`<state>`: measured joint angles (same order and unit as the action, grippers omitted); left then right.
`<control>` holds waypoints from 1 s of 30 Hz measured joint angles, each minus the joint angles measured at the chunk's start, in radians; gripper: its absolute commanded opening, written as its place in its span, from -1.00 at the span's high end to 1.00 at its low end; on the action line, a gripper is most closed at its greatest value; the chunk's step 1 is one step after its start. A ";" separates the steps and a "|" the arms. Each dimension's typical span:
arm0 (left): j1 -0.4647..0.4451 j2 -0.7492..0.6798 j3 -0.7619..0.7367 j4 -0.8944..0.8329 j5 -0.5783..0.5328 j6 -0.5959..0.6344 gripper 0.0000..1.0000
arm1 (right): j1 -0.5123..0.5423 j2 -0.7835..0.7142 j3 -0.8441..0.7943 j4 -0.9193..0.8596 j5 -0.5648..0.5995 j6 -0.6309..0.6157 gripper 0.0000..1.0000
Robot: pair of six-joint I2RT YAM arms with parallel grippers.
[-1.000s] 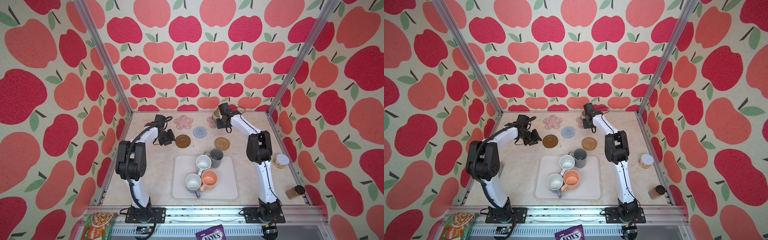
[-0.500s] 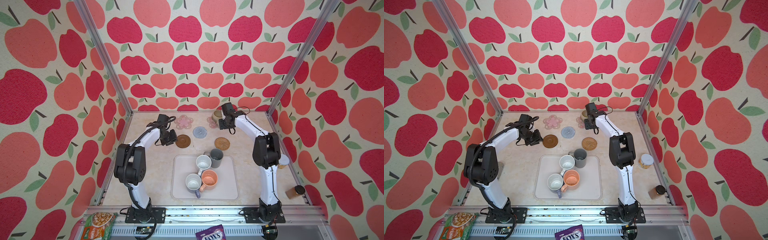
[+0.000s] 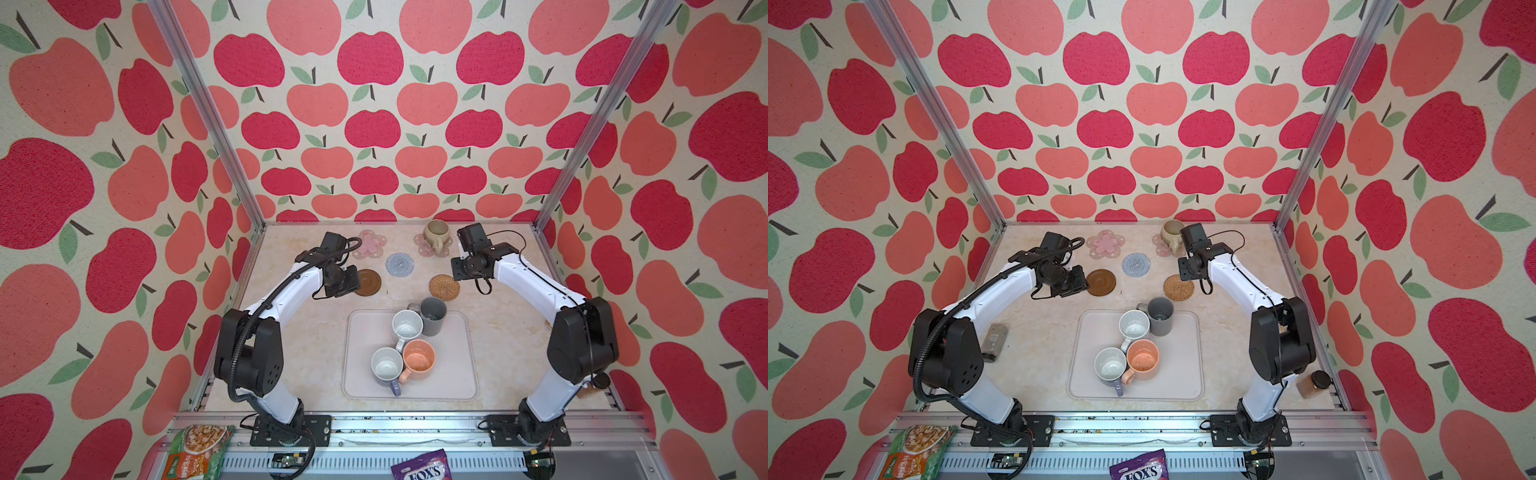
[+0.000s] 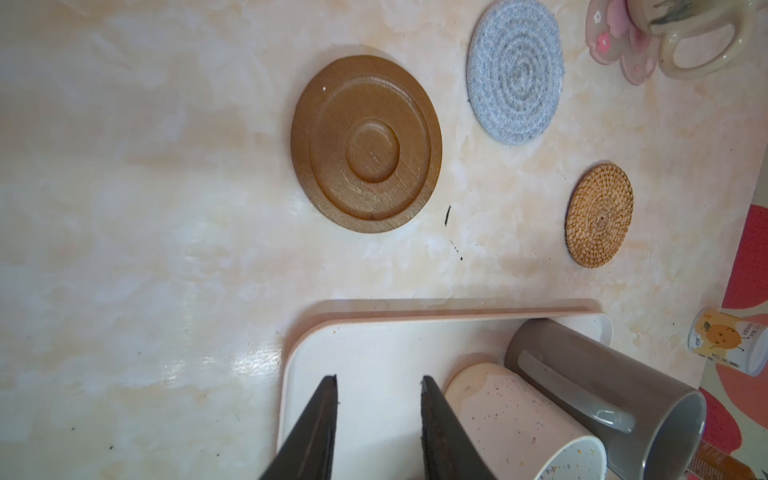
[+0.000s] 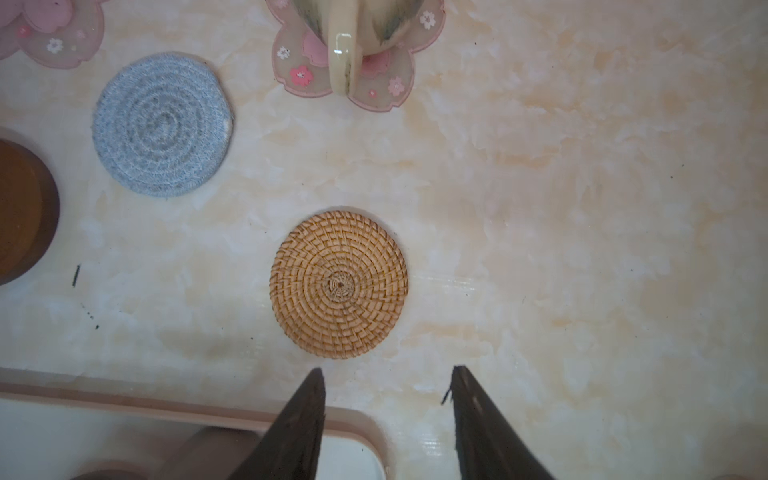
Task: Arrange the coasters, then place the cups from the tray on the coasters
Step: 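Swing the left gripper toward the tray mugs while the right gripper moves beside the tray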
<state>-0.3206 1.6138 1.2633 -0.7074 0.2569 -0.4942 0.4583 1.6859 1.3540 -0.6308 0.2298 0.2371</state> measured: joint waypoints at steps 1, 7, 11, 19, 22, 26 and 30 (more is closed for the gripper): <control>-0.010 -0.023 -0.021 -0.002 -0.008 0.000 0.28 | 0.001 -0.030 -0.035 0.004 0.001 0.004 -0.04; -0.073 -0.158 -0.167 0.005 -0.060 -0.014 0.28 | 0.023 -0.191 -0.220 0.032 0.006 0.024 -0.05; -0.109 -0.235 -0.264 0.011 -0.085 -0.045 0.28 | 0.038 -0.261 -0.294 0.036 0.008 0.031 -0.05; -0.155 -0.299 -0.298 -0.033 -0.158 -0.092 0.27 | 0.048 -0.436 -0.407 0.032 0.009 0.057 -0.07; -0.170 -0.332 -0.300 -0.069 -0.177 -0.105 0.27 | 0.050 -0.505 -0.445 0.032 0.008 0.076 -0.08; -0.202 -0.387 -0.319 -0.114 -0.190 -0.142 0.27 | 0.050 -0.554 -0.468 0.032 0.007 0.095 -0.09; -0.239 -0.438 -0.335 -0.150 -0.190 -0.169 0.27 | 0.050 -0.558 -0.468 0.032 0.007 0.104 -0.09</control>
<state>-0.5598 1.1759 0.9283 -0.8570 0.0669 -0.6632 0.5087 1.1275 0.8860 -0.5991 0.2371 0.3408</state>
